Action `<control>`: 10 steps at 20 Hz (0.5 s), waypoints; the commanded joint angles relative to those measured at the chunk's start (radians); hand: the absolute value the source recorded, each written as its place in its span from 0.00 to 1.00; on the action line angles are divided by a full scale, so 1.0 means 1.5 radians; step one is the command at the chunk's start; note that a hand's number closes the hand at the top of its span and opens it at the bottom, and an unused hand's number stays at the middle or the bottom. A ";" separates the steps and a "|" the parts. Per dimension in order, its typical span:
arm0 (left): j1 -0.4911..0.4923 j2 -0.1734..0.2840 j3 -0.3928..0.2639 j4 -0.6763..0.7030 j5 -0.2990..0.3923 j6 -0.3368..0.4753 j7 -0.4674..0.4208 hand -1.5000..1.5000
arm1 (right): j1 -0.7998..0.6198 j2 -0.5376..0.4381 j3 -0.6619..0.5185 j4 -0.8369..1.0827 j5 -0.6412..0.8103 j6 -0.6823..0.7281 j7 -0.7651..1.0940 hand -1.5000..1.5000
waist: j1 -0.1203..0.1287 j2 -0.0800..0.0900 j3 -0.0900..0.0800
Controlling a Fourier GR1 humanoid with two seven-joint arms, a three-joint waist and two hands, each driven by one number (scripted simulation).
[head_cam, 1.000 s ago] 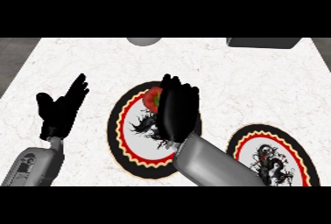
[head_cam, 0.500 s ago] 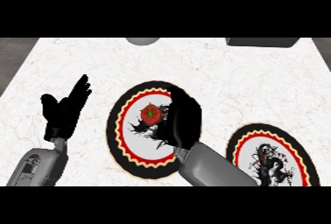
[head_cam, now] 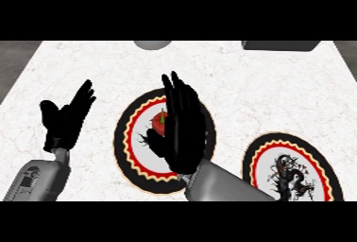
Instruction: Pick the bell pepper from the plate and place it in the plate
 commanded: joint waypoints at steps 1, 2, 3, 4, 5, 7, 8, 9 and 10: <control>-0.018 0.009 0.012 0.011 0.004 -0.007 0.005 0.50 | -0.005 0.008 0.007 -0.060 0.014 -0.133 0.116 0.00 | -0.005 -0.001 0.000; 0.004 0.009 0.005 -0.006 0.006 -0.015 0.002 0.50 | 0.006 0.008 0.001 -0.073 0.012 -0.136 0.124 0.00 | -0.003 -0.003 0.000; -0.002 0.015 0.010 -0.008 0.003 -0.010 0.006 0.50 | 0.024 0.008 -0.022 -0.070 -0.020 -0.171 0.111 0.00 | 0.001 0.000 0.001; 0.011 0.014 0.010 -0.011 0.012 -0.021 0.001 0.50 | 0.025 0.008 -0.027 -0.099 -0.032 -0.168 0.126 0.00 | 0.003 -0.002 0.000; 0.009 0.012 0.006 -0.020 0.007 -0.014 0.006 0.50 | 0.056 0.008 -0.016 -0.114 -0.048 -0.189 0.126 0.00 | 0.001 -0.003 0.001; 0.017 0.005 0.005 -0.028 0.010 -0.012 0.006 0.50 | 0.066 0.008 -0.010 -0.135 -0.103 -0.210 0.111 0.00 | 0.006 -0.001 0.001; 0.028 0.005 0.011 -0.008 0.009 -0.014 -0.013 0.50 | 0.082 0.008 -0.003 -0.149 -0.108 -0.227 0.105 0.00 | -0.001 0.000 0.000; 0.014 -0.001 0.004 0.008 -0.004 -0.005 -0.010 0.50 | 0.096 0.008 0.016 -0.147 -0.123 -0.244 0.088 0.00 | -0.008 0.002 0.000; 0.023 -0.001 0.006 0.003 -0.001 -0.010 -0.022 0.50 | 0.099 0.008 0.027 -0.128 -0.140 -0.266 0.073 0.00 | -0.004 0.003 0.000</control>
